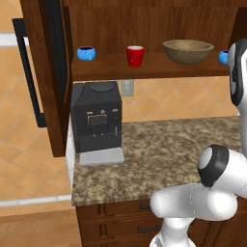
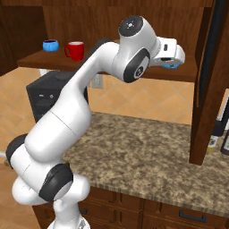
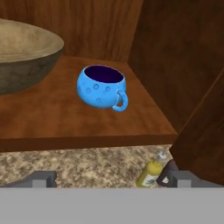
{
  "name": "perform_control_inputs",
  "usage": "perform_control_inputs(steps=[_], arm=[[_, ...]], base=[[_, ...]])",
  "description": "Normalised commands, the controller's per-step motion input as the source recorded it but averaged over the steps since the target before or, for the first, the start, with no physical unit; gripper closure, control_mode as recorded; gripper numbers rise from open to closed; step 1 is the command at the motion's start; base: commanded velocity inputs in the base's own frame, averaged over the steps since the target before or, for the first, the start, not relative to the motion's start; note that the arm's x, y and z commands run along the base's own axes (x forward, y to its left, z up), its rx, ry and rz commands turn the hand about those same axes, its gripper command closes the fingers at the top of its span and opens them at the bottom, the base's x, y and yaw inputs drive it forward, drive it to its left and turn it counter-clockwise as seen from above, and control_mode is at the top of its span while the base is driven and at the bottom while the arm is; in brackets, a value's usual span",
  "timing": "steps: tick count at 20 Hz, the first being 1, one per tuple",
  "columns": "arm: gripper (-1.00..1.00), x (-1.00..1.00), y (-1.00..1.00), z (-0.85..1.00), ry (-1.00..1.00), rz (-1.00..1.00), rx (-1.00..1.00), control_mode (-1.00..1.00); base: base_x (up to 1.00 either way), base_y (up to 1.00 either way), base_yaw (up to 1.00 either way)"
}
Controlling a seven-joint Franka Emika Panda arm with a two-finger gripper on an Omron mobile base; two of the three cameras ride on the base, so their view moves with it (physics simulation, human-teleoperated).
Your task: Gather all objects into one cabinet and sort the glasses and bowls to opposite sides.
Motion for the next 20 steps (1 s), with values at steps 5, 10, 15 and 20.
perform_control_inputs(steps=[5,10,15,20], arm=[[-1.00,0.16,-0.01,0.00,0.00,0.04,0.00,-1.00],[-1.00,0.20,0.00,-0.09,0.00,0.01,0.00,-1.00],[-1.00,0.13,0.00,-0.25,0.00,0.02,0.00,-1.00],[-1.00,0.32,-0.01,-0.18,0.00,0.03,0.02,-1.00]], base=[[0.00,0.00,0.00],[0.00,0.00,0.00],[0.00,0.00,0.00],[0.00,0.00,0.00]])
